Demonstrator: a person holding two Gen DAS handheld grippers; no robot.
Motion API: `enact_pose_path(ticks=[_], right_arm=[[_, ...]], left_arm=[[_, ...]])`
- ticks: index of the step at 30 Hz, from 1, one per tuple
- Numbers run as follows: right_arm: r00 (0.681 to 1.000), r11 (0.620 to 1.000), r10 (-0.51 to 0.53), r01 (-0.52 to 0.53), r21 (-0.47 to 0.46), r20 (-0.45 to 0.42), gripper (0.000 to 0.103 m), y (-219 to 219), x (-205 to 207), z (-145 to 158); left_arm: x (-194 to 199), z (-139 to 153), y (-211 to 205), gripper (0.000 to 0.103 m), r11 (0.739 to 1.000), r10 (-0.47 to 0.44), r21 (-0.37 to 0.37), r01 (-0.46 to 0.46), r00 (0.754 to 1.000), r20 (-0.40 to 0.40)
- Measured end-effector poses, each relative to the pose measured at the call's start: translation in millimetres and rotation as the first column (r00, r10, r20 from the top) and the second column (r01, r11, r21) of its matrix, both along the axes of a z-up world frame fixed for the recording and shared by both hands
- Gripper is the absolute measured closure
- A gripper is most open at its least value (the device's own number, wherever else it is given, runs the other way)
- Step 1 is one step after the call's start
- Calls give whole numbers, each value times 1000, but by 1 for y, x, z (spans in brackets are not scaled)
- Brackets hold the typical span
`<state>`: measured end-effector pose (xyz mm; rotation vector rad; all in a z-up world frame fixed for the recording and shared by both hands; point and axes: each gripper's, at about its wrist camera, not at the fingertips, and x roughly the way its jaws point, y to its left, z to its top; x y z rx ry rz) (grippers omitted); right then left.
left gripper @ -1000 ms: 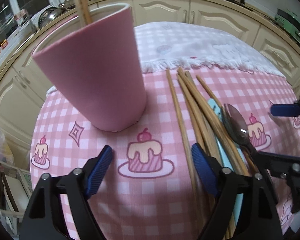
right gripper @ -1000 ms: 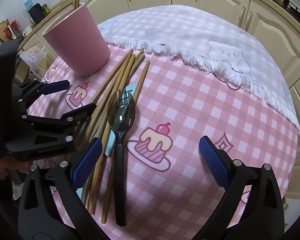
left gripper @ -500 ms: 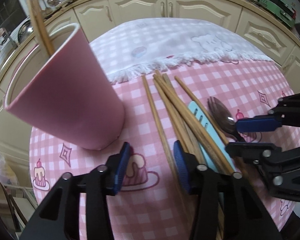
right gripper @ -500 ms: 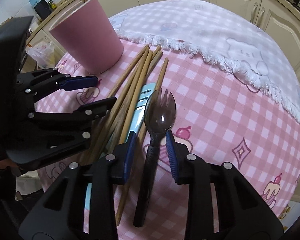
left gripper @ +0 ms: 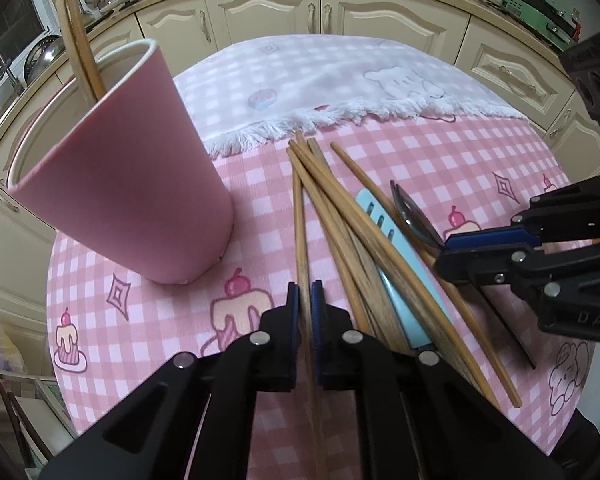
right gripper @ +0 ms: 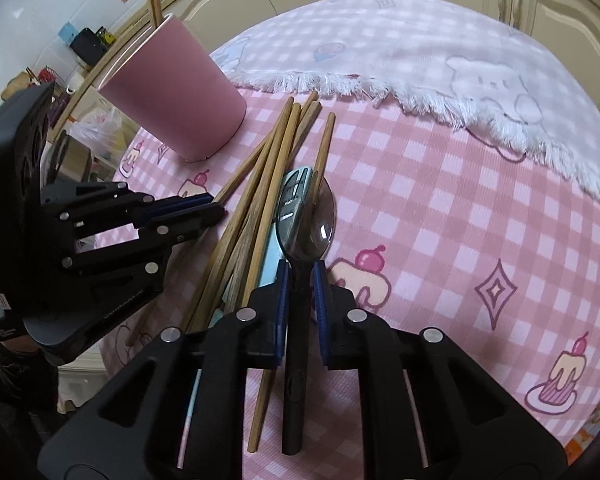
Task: Organize utensils
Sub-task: 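Grasp the black-handled fork with the right tool while the left tool grasps a chopstick, then carry fork and chopstick over the pink cup and open both tools to drop them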
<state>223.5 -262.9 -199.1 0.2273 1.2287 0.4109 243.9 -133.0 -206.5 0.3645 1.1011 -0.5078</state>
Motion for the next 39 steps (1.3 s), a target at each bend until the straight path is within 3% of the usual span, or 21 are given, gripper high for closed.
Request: enact_pose_path(ticks=[6,9,10,13,16,21,24,30,39], right_arm=[[1000,997,-29,30,-71,13,88,5,4,4],[999,998,-41,42,-57,10,82,2,7,2],[999,997,-45,46,-57,12,77,2,8,3],[997,994,-55,60,-97,44,45,4,12,8],[997,993,-54,59,-105,48,46,2,18,8],[997,992,-51,57,-114,50,71,4,27,3],[997,992,-29,37,-121,66,71,8,26,3],[991,997,-49,55,-51,125,71,-3,12,14],[963,991,-133,127,38,234,71,-29,-6,40]], left_arm=[[5,1,1,96,1000,31,0,-31,999,-12],[6,2,1,95,1000,31,1,-31,999,-13],[7,2,1,95,999,33,-2,-33,999,-15],[9,2,1,93,999,38,-3,-38,999,-18],[10,2,0,92,999,39,0,-39,999,-13],[13,0,-4,93,1000,31,-3,-31,1000,1],[13,0,-3,97,999,30,-18,-30,1000,1],[9,1,5,98,997,57,-48,-57,998,2],[-15,27,34,98,979,119,-174,-109,991,53]])
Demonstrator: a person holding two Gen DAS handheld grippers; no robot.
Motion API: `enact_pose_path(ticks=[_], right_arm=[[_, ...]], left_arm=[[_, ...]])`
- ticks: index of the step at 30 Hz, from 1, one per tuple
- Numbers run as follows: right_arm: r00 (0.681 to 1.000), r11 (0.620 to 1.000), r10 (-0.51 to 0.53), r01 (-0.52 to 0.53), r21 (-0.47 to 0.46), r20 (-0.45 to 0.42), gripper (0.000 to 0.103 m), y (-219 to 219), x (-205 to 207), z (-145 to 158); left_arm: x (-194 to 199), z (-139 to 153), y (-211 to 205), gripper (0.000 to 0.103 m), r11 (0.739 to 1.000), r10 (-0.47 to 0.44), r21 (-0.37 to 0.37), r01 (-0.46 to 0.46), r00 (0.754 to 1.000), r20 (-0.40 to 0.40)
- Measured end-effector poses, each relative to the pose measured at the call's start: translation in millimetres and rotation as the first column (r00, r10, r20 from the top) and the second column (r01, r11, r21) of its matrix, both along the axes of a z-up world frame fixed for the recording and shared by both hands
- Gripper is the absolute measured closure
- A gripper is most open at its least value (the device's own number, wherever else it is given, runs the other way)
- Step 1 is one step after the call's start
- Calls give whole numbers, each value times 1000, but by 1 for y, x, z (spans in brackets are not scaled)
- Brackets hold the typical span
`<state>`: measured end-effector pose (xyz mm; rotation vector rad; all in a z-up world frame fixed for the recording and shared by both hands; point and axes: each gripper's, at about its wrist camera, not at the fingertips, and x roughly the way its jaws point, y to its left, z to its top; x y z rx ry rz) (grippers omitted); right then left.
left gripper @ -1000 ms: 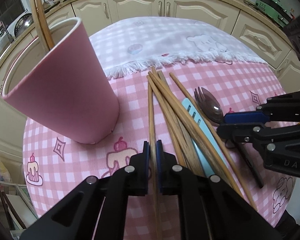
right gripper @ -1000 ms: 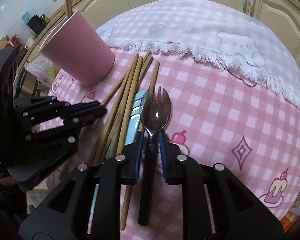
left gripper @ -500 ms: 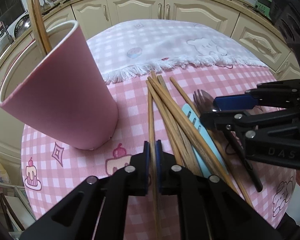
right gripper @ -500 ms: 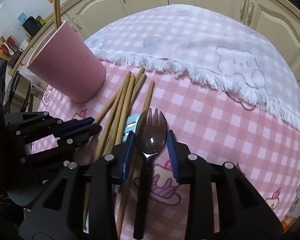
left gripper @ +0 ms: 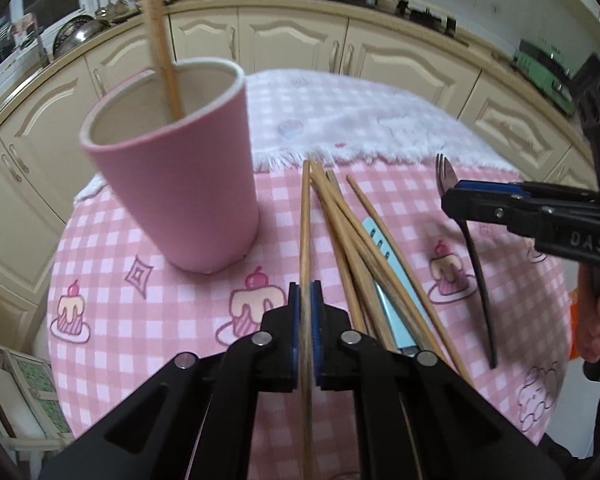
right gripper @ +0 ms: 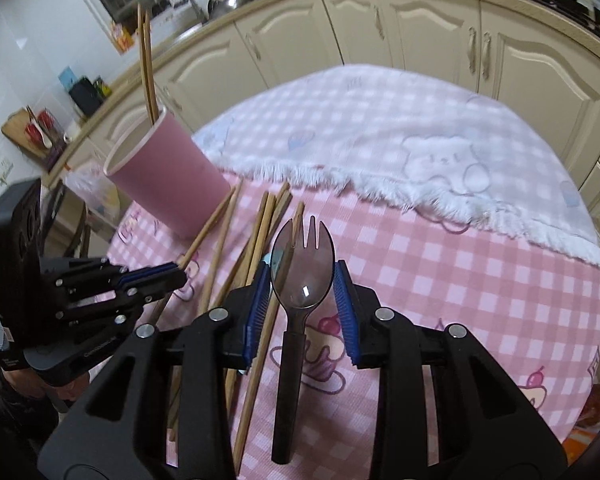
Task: Organize utensils
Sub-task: 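Carry fork and chopstick over the pink cup and open both tools to drop them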
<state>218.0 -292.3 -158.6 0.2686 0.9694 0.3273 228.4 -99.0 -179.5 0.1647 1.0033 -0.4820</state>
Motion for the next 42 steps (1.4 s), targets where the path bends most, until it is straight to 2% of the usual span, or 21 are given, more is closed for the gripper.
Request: enact_pose_path(ticks=[4,9,16,22,27,32,33,34,38,42], right_arm=[[998,999,-8,5,35,63,71,-2,-3,14],[989,998,-13,4,64,148,71,1,-5,38],[967,998,-8,-10,67,254,71,5,3,75],[940,996,8,-38,80,341,71,15,16,113],[893,993,31,-79,88,449,71,37,34,154],[868,989,56,-115,90,493,71,59,59,173],[865,988,62,-123,92,498,71,64,65,175],[863,988,65,-126,89,501,71,67,68,175],[862,989,82,-134,68,501,71,80,79,172],[875,989,95,-138,55,475,71,87,86,156]], left_arm=[[-13,23,15,98,997,35,-74,-29,996,81],[-21,57,36,98,983,91,-172,-58,977,193],[-15,111,51,98,948,192,-309,-79,916,353],[-1,151,58,98,921,270,-381,-79,836,477],[21,180,64,98,891,351,-444,-89,755,554],[42,196,61,98,882,397,-461,-93,672,625],[44,196,61,98,882,402,-461,-96,664,630],[50,195,60,98,880,409,-463,-103,658,632],[63,186,59,98,877,418,-465,-119,666,618],[70,165,59,98,883,409,-449,-136,692,595]])
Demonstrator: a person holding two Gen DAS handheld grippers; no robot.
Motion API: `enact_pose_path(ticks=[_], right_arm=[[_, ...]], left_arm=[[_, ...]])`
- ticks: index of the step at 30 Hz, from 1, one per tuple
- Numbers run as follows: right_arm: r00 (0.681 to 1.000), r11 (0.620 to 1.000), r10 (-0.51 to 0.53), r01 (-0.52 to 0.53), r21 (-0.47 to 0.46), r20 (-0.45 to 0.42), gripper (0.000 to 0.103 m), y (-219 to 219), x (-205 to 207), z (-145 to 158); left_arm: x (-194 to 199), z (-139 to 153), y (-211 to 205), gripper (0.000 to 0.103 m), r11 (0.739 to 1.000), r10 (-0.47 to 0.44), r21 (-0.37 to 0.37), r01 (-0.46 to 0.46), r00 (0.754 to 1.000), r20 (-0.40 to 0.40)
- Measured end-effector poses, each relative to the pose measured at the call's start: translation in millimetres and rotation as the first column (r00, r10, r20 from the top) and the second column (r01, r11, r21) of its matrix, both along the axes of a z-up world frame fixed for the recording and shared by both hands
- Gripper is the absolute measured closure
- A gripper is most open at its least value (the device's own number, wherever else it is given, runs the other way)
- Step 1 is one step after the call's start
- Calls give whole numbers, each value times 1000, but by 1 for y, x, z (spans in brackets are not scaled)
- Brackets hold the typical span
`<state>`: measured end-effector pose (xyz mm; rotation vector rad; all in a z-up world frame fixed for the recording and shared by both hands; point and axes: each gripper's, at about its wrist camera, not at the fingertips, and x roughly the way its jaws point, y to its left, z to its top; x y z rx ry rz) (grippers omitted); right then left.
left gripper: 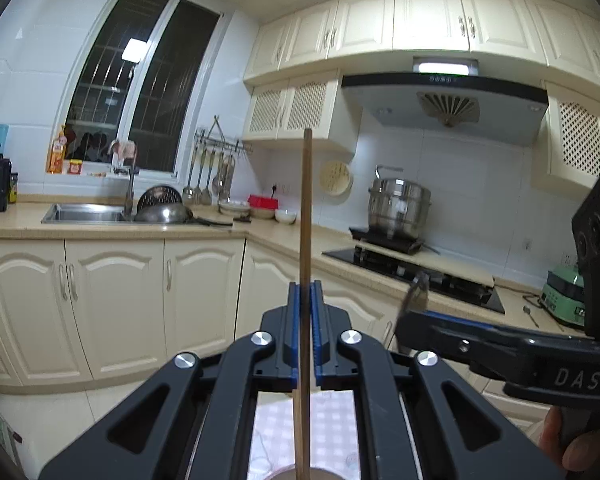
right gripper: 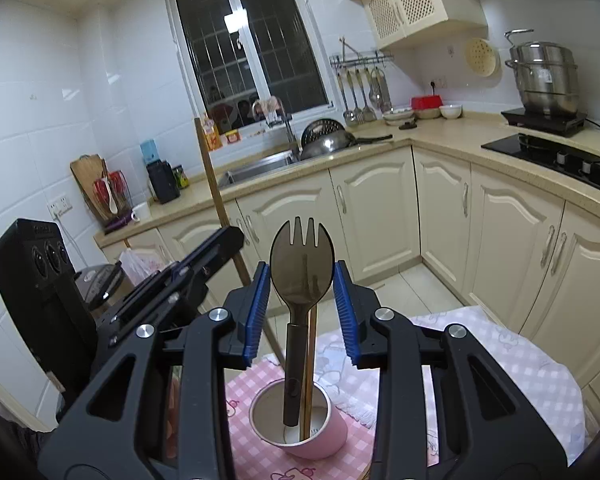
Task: Organize utensils
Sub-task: 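Carry fork and chopstick over the pink cup and open both tools to drop them, then move both open tools back from the cup toward the remaining chopsticks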
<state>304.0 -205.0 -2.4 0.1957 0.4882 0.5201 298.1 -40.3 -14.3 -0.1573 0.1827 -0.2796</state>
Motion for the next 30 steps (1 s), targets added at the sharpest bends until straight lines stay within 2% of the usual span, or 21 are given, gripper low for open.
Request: enact_pose_path(ticks=[7,8,9,10,11,12,13,14,15,19,22,30], right_arm=[[996,999,26,-29,-38,-81,69,12,10,-29],[995,999,22,-26,-38,-96,54,12,11,-32],[995,999,-1,-3,-37,-99,49,9,11,-33],[995,999,-12,9,-32,-100,38,6,9,-34],[995,1000,-20,18,-21,-101,33,2,8,-35],[994,999,-32,31,-8,-104,30,-5,7,-35],[994,999,-43,43,-2,-104,27,-10,5,-34],[993,999,-49,50,2,-103,24,-13,3,-34],[993,998,-61,61,2,-101,23,-18,0,-33],[990,996,-90,91,11,-105,14,-32,-3,-32],[987,993,-115,116,5,-111,11,-40,-6,-32],[976,986,-166,166,-11,-142,10,-61,-16,-32]], left_arm=[[-3,-22,9,97,1000,-15,5,15,997,-72],[-4,-24,8,97,999,-30,19,31,996,-86],[-4,-24,8,96,999,-27,32,30,995,-95],[-5,-25,9,88,999,-25,37,29,995,-99],[-7,-25,11,70,999,-21,38,25,994,-104],[-9,-25,13,61,999,-13,36,16,994,-106],[-11,-24,16,44,999,-5,33,9,995,-104],[-14,-22,19,38,1000,-1,30,4,995,-99],[-16,-21,20,36,999,1,34,3,995,-96],[-26,-17,20,19,998,6,67,0,996,-92],[-35,-14,17,12,995,9,98,-1,996,-87],[-46,-17,13,10,987,24,162,2,987,-160]])
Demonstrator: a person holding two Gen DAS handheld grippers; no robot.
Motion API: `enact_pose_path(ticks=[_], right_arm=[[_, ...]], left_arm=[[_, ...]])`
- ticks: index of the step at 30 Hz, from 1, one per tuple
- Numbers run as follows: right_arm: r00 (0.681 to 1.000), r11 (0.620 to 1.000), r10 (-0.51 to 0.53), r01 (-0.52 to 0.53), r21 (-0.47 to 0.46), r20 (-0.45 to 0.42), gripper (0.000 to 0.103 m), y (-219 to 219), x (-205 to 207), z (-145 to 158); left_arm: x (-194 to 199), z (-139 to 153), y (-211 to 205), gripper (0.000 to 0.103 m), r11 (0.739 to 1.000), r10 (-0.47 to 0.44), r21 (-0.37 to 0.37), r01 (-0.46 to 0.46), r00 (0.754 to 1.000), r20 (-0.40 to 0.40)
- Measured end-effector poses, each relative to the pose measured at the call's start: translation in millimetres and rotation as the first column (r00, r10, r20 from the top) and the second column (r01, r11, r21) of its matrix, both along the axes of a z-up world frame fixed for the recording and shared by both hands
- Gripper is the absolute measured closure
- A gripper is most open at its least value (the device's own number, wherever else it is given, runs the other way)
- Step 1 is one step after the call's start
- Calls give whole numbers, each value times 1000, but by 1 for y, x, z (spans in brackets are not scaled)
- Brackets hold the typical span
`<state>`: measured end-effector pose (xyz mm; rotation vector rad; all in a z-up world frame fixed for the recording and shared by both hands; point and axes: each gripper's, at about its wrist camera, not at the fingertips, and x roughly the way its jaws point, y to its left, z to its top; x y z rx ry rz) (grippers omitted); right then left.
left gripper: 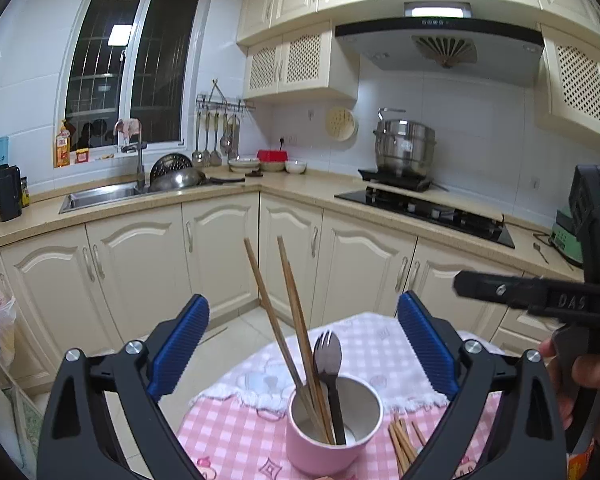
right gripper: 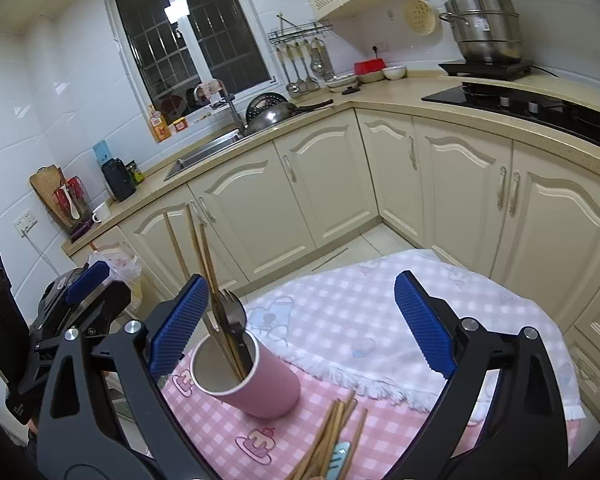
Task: Organize utensils
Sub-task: 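Move both open tools back from the cup toward the remaining chopsticks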
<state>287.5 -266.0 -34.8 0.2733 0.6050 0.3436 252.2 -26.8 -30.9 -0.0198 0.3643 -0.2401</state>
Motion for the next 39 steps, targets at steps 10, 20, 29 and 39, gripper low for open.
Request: enact_pose_path(ticks=[10,20,29,39], right_arm=[[997,999,-52,52,-1,-62,10,-28,-17,-9],[980,997,-60,50,-60,-188,10,-37,-42,-43],[959,996,-64,46,-70,-275,10,-44,-56,-78],[937,996,-63,36,-86,-344,10,-48,-62,-104]], left_arm=[[-17,-14,-1,10,999,-22,23,24,997,-70],[-31,-43,-21,10,991,-70,97,89,981,-182],[-33,-93,-41,10,975,-107,144,167,930,-352],[-27,-141,-62,10,954,-111,192,231,866,-487]])
